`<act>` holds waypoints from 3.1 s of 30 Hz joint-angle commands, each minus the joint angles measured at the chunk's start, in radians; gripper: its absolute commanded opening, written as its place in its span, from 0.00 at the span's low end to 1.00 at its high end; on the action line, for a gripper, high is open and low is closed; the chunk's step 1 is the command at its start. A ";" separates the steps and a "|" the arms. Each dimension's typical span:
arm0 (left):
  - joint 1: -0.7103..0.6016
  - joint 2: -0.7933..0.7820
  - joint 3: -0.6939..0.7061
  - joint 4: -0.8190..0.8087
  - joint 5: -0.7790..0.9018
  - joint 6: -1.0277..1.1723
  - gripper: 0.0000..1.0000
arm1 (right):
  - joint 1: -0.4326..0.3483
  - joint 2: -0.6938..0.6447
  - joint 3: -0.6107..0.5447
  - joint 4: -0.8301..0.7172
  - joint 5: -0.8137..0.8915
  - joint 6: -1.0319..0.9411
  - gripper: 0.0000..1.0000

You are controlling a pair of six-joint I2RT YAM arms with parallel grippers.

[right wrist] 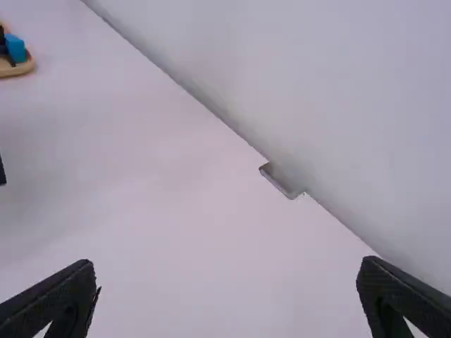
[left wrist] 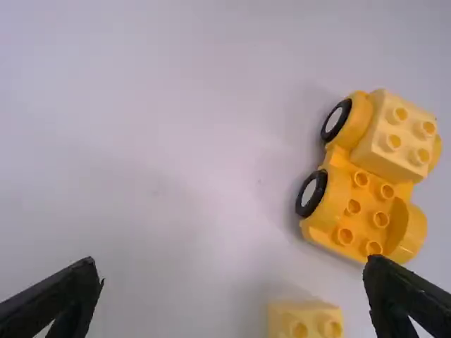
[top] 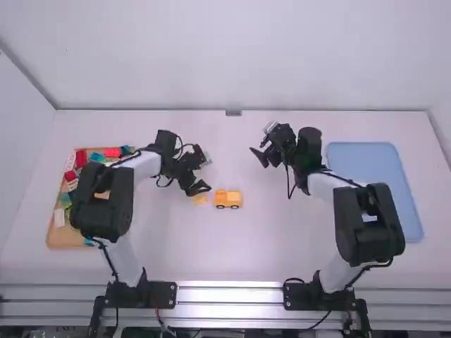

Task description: Assemble lego blocks to make yellow taxi

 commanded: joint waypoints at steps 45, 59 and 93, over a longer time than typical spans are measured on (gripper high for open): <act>0.135 -0.031 -0.555 0.827 0.268 0.017 0.94 | 0.071 -0.001 -0.013 0.000 0.018 -0.062 0.98; 0.122 0.021 -0.476 0.655 0.243 0.087 0.78 | 0.070 -0.001 -0.013 -0.008 -0.007 -0.062 0.98; 0.104 -0.097 -0.560 0.950 0.284 -0.107 0.28 | 0.071 -0.001 -0.019 -0.094 -0.072 0.011 0.98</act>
